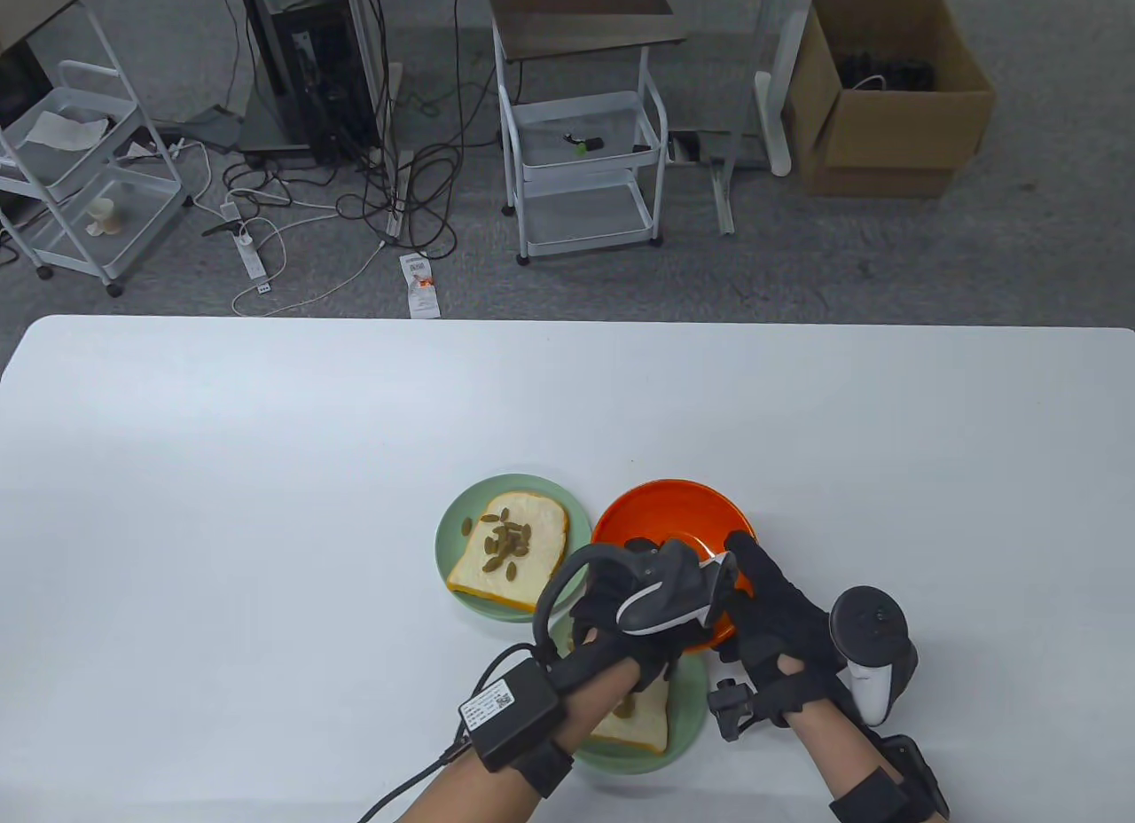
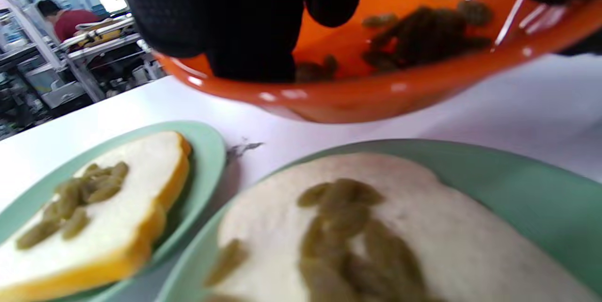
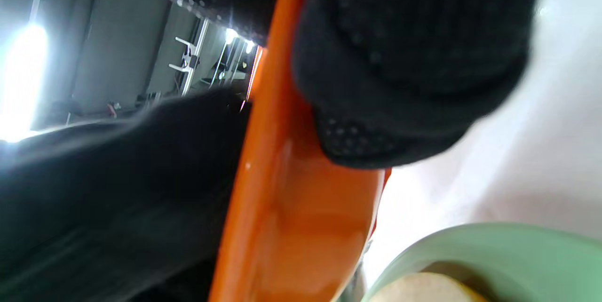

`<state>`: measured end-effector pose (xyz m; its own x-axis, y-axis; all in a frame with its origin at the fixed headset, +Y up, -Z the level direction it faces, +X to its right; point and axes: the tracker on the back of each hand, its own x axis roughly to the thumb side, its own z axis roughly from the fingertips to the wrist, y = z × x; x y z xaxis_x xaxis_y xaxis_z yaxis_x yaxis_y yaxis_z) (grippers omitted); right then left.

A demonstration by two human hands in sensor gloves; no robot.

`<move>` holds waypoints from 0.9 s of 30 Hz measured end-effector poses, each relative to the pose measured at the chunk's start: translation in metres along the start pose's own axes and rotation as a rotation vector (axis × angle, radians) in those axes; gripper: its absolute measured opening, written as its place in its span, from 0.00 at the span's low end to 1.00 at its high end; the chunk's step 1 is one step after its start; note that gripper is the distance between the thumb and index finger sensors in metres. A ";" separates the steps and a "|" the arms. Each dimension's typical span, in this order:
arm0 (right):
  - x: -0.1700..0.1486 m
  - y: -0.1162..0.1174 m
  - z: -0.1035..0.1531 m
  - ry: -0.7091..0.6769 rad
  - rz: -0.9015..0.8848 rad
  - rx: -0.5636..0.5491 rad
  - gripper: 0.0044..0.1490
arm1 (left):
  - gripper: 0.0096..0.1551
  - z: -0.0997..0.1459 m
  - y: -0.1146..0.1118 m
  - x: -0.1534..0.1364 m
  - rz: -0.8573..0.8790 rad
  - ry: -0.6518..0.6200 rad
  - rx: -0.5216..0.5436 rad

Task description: Sprinkle raisins onto toast

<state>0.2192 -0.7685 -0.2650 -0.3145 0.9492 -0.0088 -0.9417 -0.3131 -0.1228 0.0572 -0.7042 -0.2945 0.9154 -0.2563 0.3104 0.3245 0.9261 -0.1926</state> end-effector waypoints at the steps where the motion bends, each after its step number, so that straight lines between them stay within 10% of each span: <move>1: 0.001 0.001 0.002 0.019 -0.024 0.010 0.36 | 0.55 -0.004 0.000 0.005 -0.002 0.047 -0.005; 13: -0.001 0.001 0.007 0.042 -0.084 0.002 0.36 | 0.29 -0.007 -0.002 0.021 0.106 0.030 0.196; 27: 0.000 0.001 0.003 0.049 -0.056 0.017 0.37 | 0.24 -0.011 0.001 -0.042 0.430 0.038 0.292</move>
<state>0.2181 -0.7692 -0.2616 -0.2554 0.9655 -0.0508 -0.9598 -0.2596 -0.1072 0.0218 -0.6950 -0.3178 0.9613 0.1592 0.2249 -0.1574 0.9872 -0.0261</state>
